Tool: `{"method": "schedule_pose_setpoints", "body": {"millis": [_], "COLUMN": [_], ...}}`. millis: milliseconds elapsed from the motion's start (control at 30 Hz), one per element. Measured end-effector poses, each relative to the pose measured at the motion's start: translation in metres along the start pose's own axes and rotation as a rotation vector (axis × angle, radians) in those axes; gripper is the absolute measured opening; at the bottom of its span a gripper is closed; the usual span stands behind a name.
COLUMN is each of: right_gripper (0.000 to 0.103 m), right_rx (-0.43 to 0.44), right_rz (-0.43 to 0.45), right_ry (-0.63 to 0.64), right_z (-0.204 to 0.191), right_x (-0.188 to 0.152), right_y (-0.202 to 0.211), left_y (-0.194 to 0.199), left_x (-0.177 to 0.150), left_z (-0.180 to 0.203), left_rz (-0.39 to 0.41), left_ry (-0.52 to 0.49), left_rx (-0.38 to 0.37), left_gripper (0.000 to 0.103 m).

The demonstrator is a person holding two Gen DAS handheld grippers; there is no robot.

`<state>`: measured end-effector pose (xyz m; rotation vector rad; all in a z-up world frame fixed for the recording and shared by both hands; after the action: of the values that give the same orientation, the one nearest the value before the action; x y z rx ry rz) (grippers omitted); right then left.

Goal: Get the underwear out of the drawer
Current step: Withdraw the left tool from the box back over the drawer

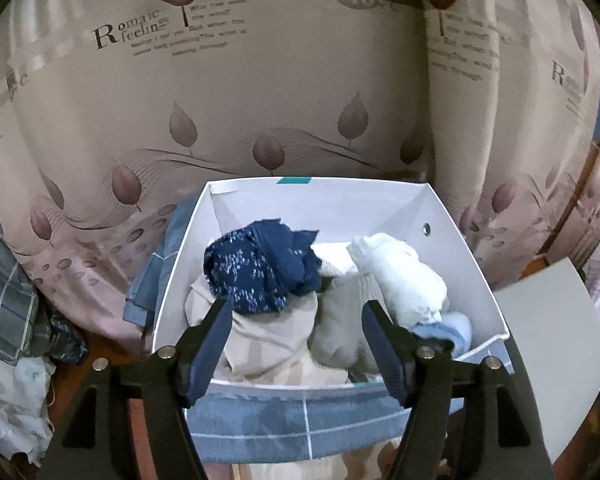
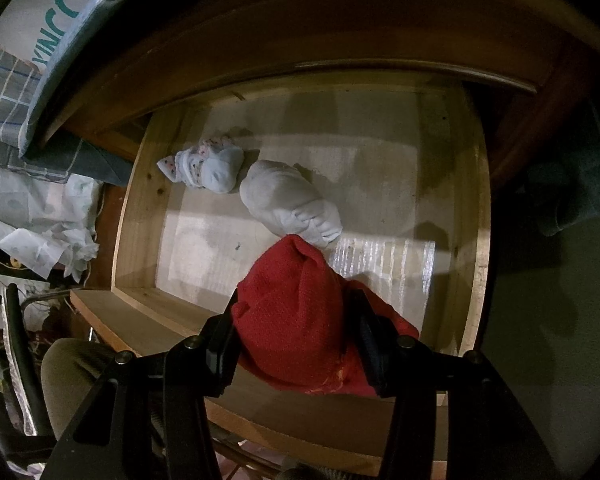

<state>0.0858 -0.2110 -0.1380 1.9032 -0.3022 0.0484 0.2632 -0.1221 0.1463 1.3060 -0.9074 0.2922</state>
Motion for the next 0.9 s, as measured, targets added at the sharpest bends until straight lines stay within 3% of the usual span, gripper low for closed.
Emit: {"method": "schedule_pose_setpoints", "body": {"millis": [233, 400, 600, 900], "right_gripper": [0.048, 0.048, 0.048, 0.048], "right_rx": [-0.014, -0.016, -0.028, -0.047], "right_rz": [-0.008, -0.005, 0.015, 0.046], "right_ry": [0.012, 0.014, 0.02, 0.029], "right_z": [-0.001, 0.0, 0.001, 0.001], "right_x": [0.0, 0.0, -0.001, 0.001], "right_y": [-0.002, -0.001, 0.004, 0.011], "left_y": [0.019, 0.026, 0.022, -0.01], "left_x": [-0.018, -0.047, -0.104, -0.201], "left_z": [-0.007, -0.02, -0.038, -0.054], "left_rz": [0.015, 0.017, 0.002, -0.111], "left_ry": [0.016, 0.031, 0.036, 0.101], "left_rx": [-0.017, 0.03, 0.121, 0.186], "left_gripper": [0.069, 0.069, 0.069, 0.069]}}
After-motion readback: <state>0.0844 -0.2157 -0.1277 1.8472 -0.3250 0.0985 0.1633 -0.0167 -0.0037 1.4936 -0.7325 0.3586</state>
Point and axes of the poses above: each gripper's, at about its wrist camera, not at the fingertips, and y roughly against the way its jaws point, z to its right, x to its top, the point moved 10 cm from there along -y, roughly the way its jaws point, and after that the axes turned 2 degrees about x, right-handed, at the moved point
